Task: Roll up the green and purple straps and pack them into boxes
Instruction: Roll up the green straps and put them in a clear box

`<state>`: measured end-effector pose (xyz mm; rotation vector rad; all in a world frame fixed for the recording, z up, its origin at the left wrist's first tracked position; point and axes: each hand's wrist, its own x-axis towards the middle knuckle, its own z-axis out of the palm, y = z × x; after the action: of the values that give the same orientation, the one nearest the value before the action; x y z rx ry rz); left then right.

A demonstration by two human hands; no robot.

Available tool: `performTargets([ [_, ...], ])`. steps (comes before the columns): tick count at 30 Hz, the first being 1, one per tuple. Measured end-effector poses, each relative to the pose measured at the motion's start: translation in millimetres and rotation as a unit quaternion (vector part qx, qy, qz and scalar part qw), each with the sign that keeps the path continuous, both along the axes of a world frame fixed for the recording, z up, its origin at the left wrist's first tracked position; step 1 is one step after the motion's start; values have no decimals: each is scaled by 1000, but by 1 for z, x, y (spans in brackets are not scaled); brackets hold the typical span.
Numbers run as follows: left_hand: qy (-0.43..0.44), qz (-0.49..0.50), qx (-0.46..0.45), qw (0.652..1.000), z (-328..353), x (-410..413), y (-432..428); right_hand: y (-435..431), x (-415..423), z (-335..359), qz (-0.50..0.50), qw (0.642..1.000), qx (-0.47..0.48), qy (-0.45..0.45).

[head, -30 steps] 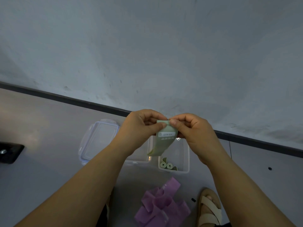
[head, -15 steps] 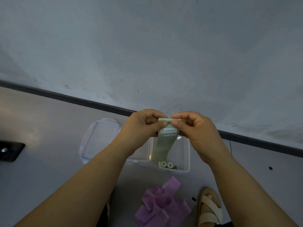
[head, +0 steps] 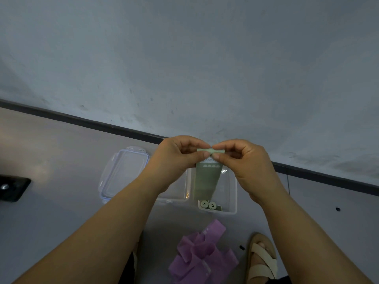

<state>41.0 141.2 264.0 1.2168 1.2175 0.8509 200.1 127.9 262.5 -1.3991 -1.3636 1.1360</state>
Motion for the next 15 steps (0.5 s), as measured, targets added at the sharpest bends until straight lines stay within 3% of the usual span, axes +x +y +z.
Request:
performTargets([
  [7,11,6,26,1000,-1,-1,1,1,2,-2,28,997,-60,45],
  [15,11,24,39,999,0,-2,1,1,-1,-3,26,997,-71,25],
])
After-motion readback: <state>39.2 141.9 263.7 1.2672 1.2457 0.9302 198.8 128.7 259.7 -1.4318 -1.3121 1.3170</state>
